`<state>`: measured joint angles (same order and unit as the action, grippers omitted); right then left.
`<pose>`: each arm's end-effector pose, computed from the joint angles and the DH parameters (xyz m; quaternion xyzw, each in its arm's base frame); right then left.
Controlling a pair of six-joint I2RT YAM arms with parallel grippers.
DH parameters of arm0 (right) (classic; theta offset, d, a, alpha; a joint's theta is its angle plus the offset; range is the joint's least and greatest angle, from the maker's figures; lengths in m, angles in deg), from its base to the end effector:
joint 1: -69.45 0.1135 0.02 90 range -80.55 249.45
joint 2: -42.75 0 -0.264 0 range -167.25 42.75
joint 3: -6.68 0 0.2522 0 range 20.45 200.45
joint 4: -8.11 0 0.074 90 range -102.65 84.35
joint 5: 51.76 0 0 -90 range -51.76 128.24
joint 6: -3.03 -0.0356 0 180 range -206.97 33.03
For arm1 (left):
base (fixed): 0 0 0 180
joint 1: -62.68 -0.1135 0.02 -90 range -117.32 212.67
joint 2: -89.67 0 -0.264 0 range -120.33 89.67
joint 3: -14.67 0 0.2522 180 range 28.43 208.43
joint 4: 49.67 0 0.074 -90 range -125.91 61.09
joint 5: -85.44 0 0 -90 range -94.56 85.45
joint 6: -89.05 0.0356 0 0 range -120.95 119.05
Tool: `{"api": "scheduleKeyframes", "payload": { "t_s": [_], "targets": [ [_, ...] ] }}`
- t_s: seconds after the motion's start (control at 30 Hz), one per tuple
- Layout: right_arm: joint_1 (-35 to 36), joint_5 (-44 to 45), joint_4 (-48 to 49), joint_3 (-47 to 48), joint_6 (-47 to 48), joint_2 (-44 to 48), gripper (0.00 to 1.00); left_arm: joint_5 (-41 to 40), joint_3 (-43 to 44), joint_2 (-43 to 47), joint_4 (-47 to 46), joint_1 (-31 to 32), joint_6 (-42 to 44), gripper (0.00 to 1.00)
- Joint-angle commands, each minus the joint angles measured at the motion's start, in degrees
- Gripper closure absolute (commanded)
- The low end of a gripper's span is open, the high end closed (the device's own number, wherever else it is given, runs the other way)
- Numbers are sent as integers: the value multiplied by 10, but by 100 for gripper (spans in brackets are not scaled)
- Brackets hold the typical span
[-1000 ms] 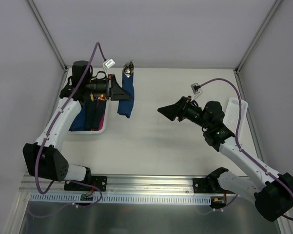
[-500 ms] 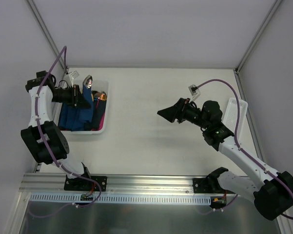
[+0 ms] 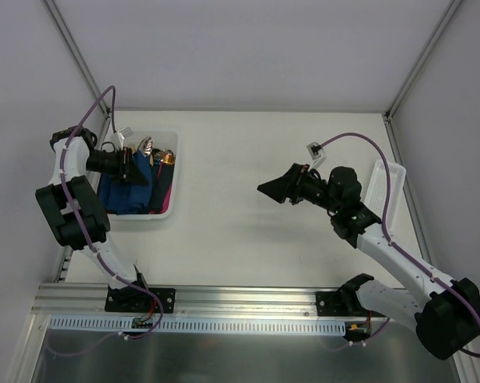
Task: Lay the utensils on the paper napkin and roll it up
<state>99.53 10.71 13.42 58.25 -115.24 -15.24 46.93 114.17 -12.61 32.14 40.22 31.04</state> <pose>0.1962 0.1326 0.3071 -0.1775 0.6907 0.4799 0.5110 0.3222 0.1030 0.2635 0.0952 0.8949 -0.3664 0.2363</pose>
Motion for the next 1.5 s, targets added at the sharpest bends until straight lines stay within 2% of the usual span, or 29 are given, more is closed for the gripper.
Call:
{"api": "scheduleKeyframes", "payload": {
  "t_s": [0.0, 0.3, 1.03, 1.4, 1.47],
  "targets": [
    [-2, -12, 18, 3, 2, -3, 19, 12, 3, -17, -10, 2, -15, 100],
    [-3, -14, 18, 0, 1, -7, 19, 32, 2, -56, -32, 2, -47, 100],
    [-9, -18, 17, -15, -5, -7, 19, -44, -34, -111, -80, 14, -71, 100],
    [-18, -24, 16, -23, -8, 3, 19, -43, -40, -116, -84, 30, -81, 100],
    [-20, -25, 15, -23, -9, 4, 18, -49, -40, -112, -88, 30, -86, 96]
  ]
}}
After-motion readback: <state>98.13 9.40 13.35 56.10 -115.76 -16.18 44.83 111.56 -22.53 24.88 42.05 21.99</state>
